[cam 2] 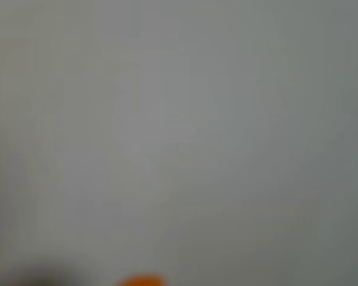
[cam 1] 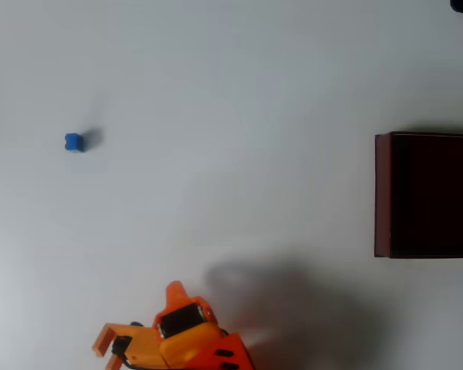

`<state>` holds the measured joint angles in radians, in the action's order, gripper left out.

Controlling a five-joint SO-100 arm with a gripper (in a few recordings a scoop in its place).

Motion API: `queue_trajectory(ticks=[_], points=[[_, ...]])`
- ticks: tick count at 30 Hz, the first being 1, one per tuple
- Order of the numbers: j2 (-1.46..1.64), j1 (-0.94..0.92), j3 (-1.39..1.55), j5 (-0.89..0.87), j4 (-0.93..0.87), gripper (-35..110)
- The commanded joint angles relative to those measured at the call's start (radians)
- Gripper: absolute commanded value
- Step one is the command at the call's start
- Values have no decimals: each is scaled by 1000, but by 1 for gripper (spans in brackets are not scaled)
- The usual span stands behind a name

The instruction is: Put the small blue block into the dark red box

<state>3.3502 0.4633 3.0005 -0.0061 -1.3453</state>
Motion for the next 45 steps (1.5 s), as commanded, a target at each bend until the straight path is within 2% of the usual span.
queue_trajectory(ticks=[1, 34, 43, 45], points=[[8, -5, 5, -17, -5, 0], [8, -29, 5, -28, -5, 0], [8, -103, 8, -187, -2, 0], [8, -133, 11, -267, 0, 0]])
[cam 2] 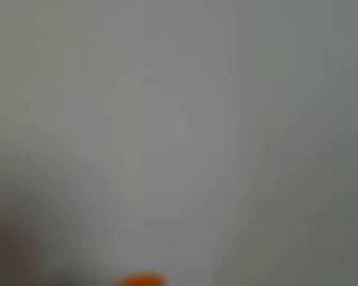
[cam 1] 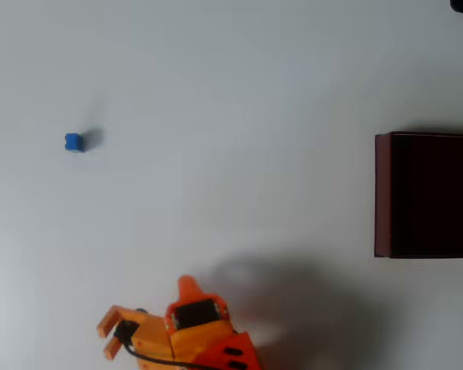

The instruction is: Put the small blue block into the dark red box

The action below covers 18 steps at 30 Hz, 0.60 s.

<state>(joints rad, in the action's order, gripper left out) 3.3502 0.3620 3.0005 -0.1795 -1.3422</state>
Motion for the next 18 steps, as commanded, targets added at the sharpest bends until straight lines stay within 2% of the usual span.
queue_trajectory(ticks=[1, 6, 11, 14, 18], points=[[8, -38, 14, -132, -2, 0], [9, -75, 0, -489, -20, 1], [5, -127, -126, -865, -141, 6], [-6, -77, -193, -1120, -176, 7], [-95, 48, -224, -1453, -92, 10]])
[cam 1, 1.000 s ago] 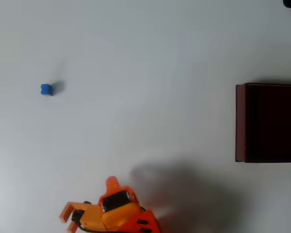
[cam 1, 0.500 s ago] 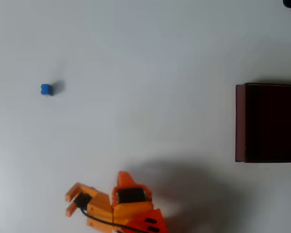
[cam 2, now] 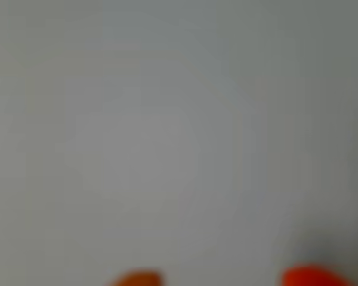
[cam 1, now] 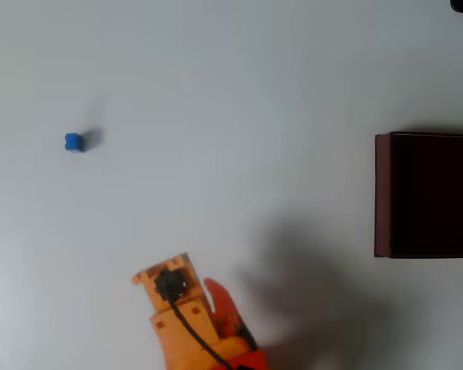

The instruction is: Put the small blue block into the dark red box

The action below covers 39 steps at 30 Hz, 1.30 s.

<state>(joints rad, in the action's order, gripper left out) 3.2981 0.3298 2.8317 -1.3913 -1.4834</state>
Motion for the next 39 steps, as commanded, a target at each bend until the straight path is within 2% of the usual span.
queue_trajectory(ticks=[1, 6, 12, 17, 26, 35, 39], points=[[-78, 110, -58, -319, 84, 12], [-408, 207, -181, -597, 235, 18], [-980, 255, -663, -701, 133, 22], [-1186, 304, -779, -792, 204, 25], [-1494, 321, -1012, -822, 183, 28], [-1752, 333, -1356, -788, 52, 29], [-1896, 339, -1598, -787, -91, 29]])
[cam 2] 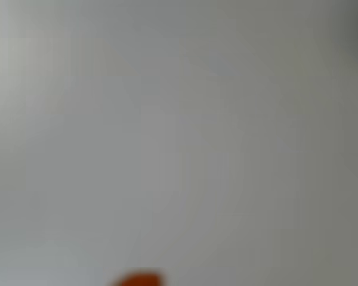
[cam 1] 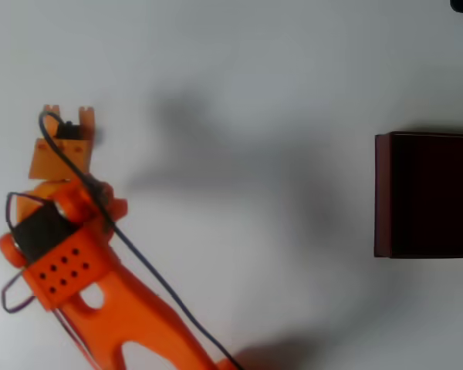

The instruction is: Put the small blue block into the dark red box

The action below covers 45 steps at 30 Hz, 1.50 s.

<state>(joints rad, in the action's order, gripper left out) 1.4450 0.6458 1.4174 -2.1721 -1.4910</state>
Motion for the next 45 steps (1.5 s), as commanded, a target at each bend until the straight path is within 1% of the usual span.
queue_trajectory(ticks=[1, 13, 15, 18, 19, 30, 35, 45], points=[[-63, 28, -216, -6, -87, 29], [-284, 49, -492, 31, -109, 29], [-364, 44, -621, 48, -175, 29], [-526, 32, -893, 84, -304, 29], [-560, 29, -943, 97, -314, 29], [-686, 0, -1089, 129, -319, 30], [-776, -12, -1230, 143, -328, 30], [-822, -29, -1253, 144, -341, 30]])
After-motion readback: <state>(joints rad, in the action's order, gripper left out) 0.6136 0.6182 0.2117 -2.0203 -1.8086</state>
